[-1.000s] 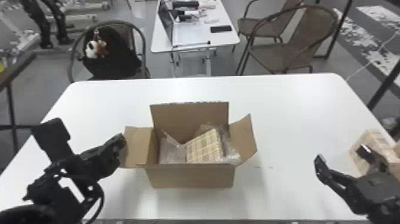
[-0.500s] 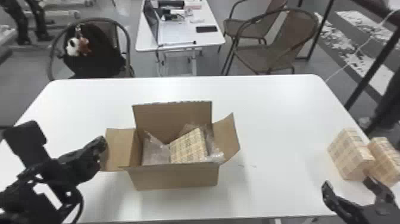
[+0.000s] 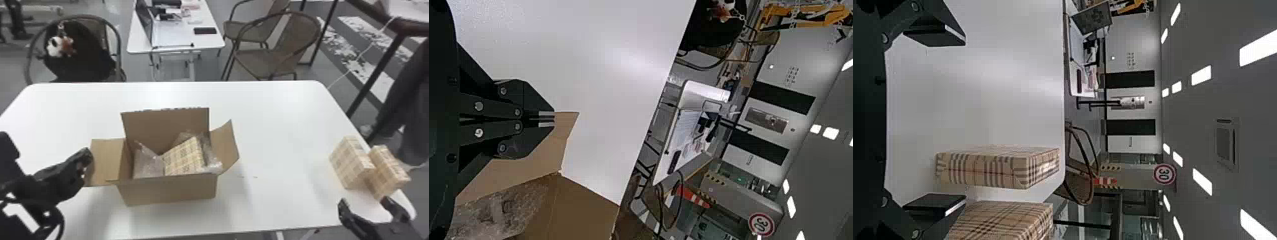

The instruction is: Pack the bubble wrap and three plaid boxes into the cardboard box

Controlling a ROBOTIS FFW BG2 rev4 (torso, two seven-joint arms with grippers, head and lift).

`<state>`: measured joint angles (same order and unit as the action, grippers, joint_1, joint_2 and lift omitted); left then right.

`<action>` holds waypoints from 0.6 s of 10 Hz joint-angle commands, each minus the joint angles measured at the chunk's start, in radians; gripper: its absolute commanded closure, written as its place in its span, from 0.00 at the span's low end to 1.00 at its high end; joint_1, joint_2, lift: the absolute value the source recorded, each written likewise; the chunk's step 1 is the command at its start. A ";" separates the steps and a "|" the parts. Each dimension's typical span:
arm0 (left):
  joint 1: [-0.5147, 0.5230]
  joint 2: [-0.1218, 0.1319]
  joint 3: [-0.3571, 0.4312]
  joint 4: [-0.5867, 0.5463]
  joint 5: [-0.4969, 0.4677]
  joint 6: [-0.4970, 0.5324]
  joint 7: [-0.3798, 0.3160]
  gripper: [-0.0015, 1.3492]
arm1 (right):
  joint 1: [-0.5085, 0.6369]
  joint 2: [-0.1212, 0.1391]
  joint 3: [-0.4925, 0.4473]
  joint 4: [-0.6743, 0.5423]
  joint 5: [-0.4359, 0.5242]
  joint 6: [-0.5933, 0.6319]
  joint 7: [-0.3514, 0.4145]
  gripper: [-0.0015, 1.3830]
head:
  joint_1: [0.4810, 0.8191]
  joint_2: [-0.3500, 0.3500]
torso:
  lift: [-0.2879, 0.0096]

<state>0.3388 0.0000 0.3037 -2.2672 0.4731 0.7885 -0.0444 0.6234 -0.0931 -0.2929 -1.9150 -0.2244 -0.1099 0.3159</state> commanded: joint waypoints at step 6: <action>0.005 -0.003 0.002 0.000 0.004 -0.008 0.000 0.90 | -0.129 0.006 -0.012 0.145 -0.006 -0.034 0.015 0.13 | 0.63 0.38 | 0.47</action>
<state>0.3423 0.0000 0.3037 -2.2672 0.4771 0.7808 -0.0442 0.5046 -0.0896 -0.3053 -1.7814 -0.2320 -0.1400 0.3310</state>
